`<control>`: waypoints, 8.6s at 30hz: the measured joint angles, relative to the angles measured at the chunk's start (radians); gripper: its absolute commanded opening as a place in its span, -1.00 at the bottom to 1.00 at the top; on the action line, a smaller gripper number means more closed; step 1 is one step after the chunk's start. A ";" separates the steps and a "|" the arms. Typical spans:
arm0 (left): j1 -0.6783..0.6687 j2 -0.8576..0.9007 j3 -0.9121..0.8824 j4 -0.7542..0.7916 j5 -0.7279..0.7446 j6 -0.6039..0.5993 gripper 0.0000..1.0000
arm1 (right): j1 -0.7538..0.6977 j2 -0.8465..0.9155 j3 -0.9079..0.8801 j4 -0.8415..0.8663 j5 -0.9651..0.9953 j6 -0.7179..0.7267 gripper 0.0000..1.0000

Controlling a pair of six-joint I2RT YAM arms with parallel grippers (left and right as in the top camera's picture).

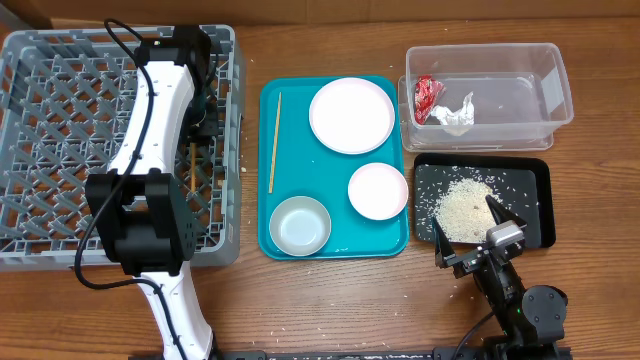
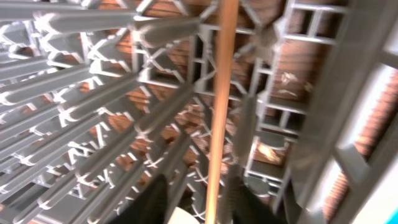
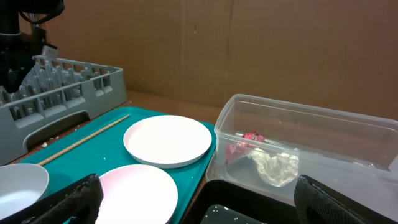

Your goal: Sort waste into correct bins and load items into the dishwasher

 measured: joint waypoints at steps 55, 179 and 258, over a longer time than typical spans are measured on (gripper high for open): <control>-0.265 0.016 -0.116 0.184 0.225 -0.220 -0.91 | 0.000 0.000 0.000 0.000 0.000 0.000 1.00; -0.267 -0.040 -0.113 0.237 0.286 -0.303 -0.54 | 0.000 0.000 0.000 0.000 0.000 0.000 1.00; -0.264 -0.042 -0.453 0.634 0.081 -0.252 0.07 | 0.000 0.000 0.000 0.000 0.000 0.000 0.99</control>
